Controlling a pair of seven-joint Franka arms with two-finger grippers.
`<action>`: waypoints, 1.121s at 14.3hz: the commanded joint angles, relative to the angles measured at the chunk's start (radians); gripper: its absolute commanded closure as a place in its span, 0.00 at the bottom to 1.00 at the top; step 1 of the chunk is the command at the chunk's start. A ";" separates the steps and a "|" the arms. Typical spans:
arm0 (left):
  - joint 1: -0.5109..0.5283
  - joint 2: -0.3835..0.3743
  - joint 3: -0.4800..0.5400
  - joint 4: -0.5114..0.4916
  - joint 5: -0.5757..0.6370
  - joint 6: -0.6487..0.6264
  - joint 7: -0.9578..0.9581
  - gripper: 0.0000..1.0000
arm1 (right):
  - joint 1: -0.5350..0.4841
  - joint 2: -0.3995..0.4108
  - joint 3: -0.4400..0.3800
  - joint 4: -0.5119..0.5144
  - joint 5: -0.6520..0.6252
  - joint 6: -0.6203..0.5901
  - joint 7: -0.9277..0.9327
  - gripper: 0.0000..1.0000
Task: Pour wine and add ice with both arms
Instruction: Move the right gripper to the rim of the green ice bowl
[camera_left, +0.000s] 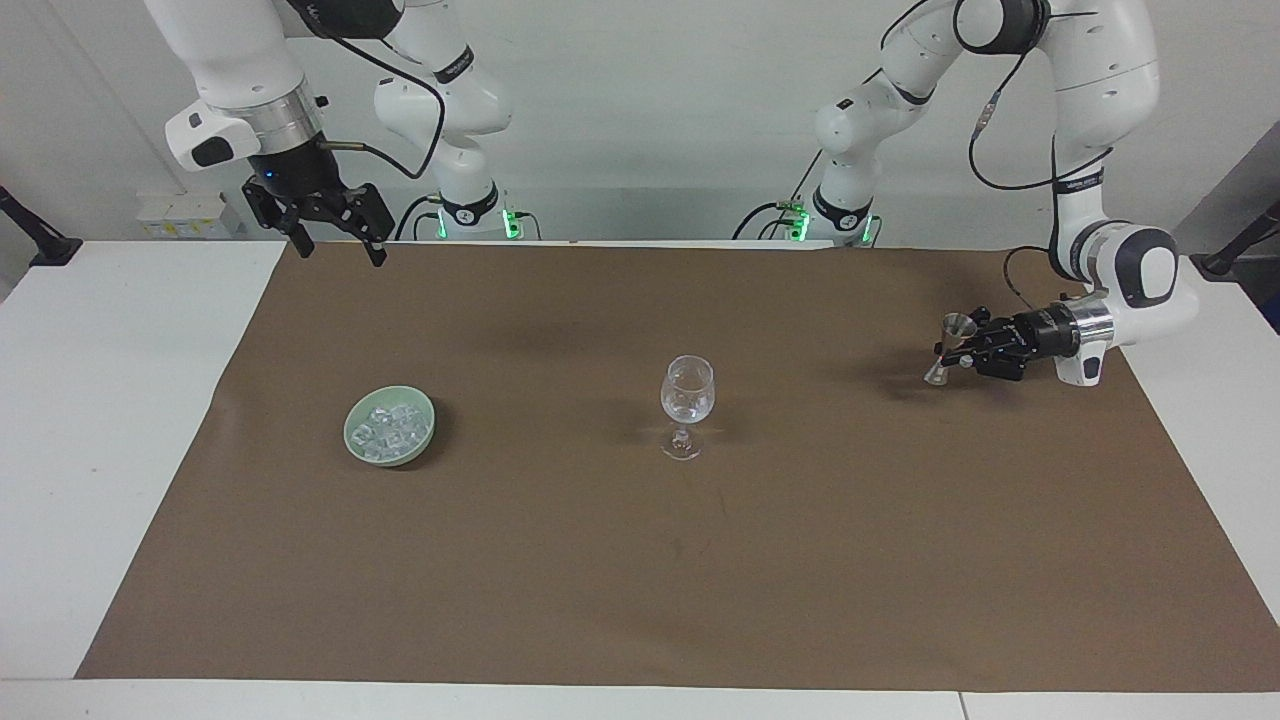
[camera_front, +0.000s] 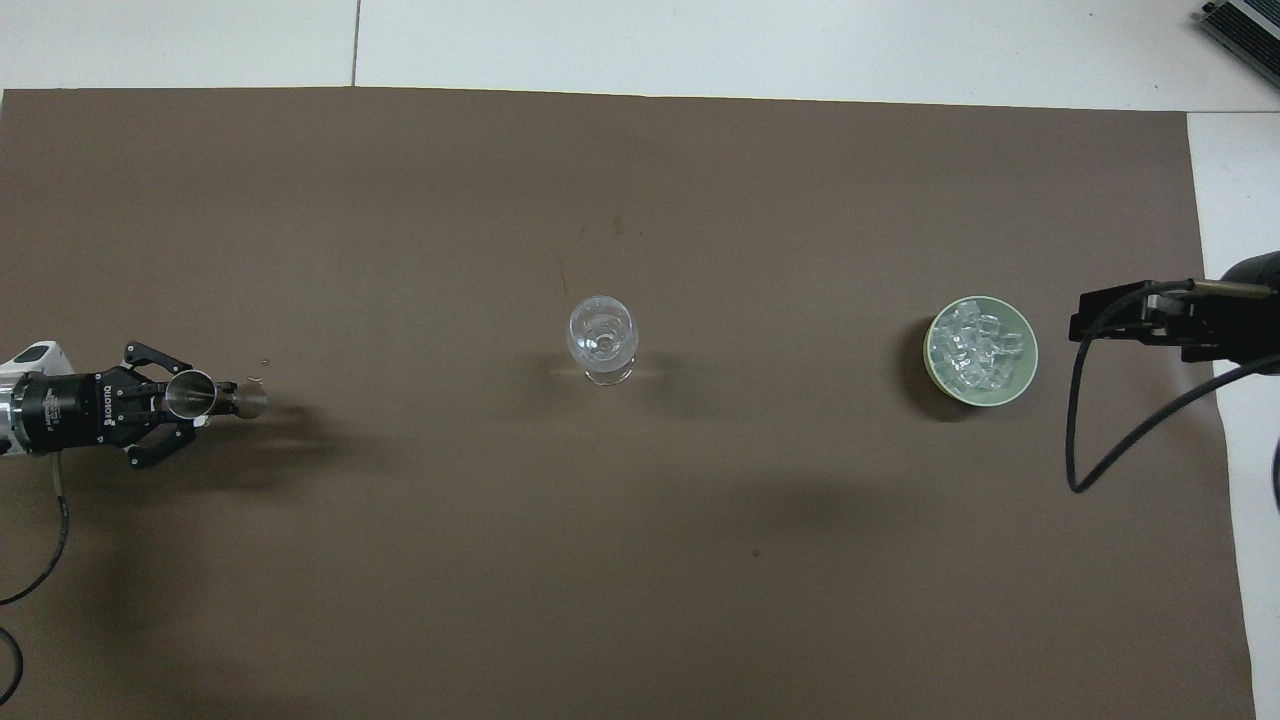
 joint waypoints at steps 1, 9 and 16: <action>0.010 0.054 -0.007 0.065 0.034 -0.036 -0.049 1.00 | 0.005 -0.028 0.000 -0.113 0.006 0.123 0.019 0.00; 0.027 0.158 -0.007 0.140 0.056 -0.071 -0.068 1.00 | -0.003 0.026 -0.003 -0.260 0.006 0.362 -0.007 0.00; 0.027 0.203 -0.008 0.160 0.054 -0.070 -0.066 1.00 | -0.058 0.121 -0.003 -0.376 0.006 0.573 -0.025 0.00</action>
